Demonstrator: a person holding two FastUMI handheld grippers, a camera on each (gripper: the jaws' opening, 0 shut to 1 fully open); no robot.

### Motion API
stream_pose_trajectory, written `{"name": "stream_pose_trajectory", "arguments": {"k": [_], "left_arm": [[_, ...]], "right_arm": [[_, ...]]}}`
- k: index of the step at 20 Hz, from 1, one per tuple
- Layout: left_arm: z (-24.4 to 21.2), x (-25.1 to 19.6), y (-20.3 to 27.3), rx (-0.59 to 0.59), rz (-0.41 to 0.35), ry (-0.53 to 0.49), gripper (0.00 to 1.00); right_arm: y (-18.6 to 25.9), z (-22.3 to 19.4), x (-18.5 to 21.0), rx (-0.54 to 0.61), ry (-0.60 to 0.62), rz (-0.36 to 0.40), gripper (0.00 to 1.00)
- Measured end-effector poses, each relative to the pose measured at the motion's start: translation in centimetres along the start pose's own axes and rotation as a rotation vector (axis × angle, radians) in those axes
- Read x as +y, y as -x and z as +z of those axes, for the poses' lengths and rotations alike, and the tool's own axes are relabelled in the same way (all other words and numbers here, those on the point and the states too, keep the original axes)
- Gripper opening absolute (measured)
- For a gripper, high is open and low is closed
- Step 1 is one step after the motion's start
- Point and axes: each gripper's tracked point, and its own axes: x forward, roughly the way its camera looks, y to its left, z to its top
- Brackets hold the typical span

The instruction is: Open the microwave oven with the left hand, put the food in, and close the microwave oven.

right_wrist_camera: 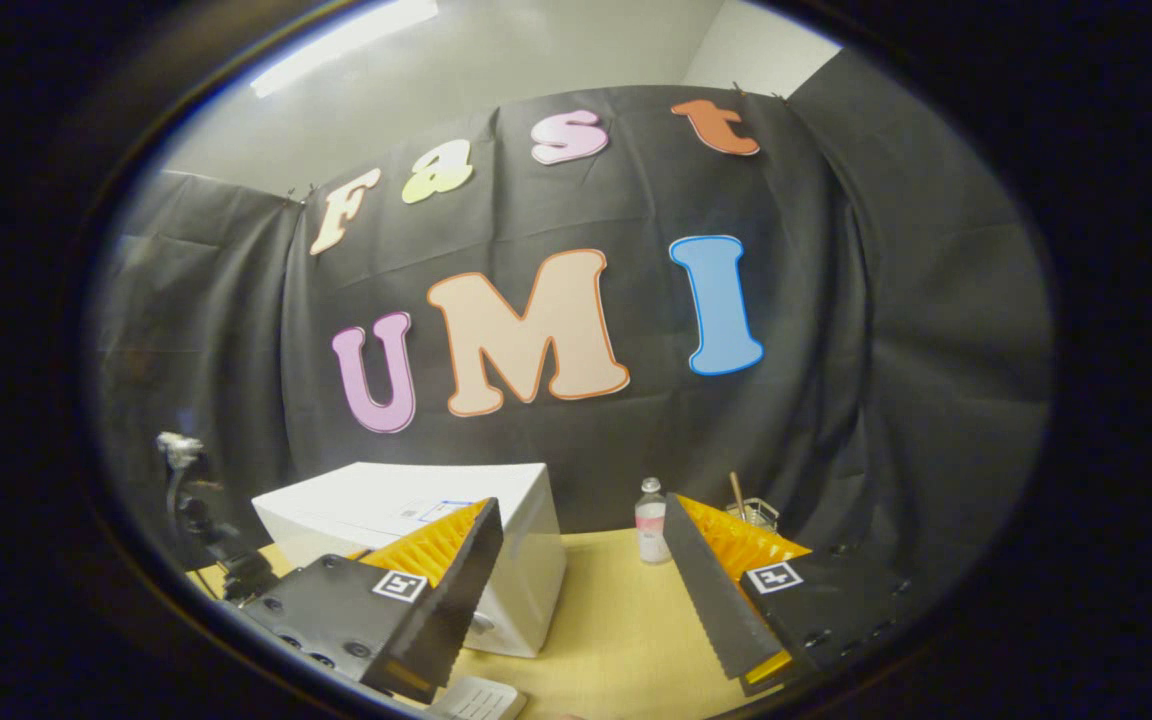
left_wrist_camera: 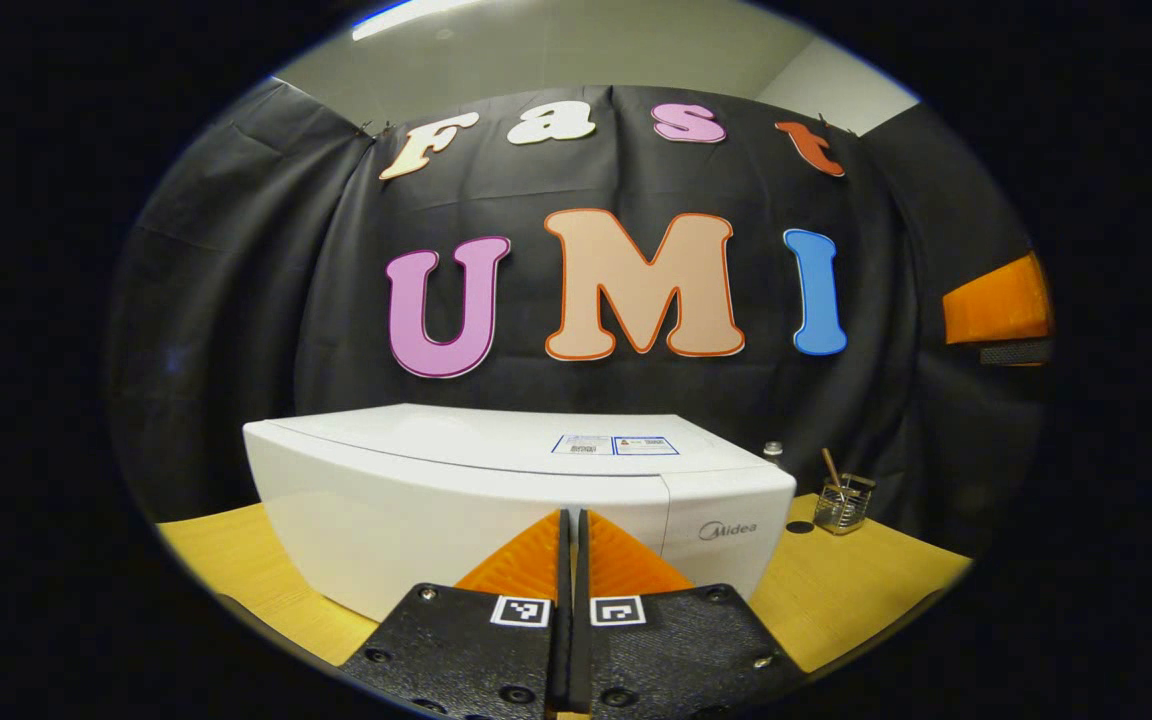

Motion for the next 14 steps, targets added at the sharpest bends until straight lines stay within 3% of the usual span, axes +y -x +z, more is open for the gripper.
{"name": "stream_pose_trajectory", "arguments": {"k": [8,14], "left_arm": [[0.4,0.3,-0.1,0.025,-0.011,0.009,0.01],[5.5,2.1,3.5,-0.040,-0.017,-0.019,0.02]], "right_arm": [[-0.1,0.1,-0.1,-0.005,0.013,-0.012,0.91],[-0.2,-0.8,1.2,0.025,0.056,0.018,0.91]]}}
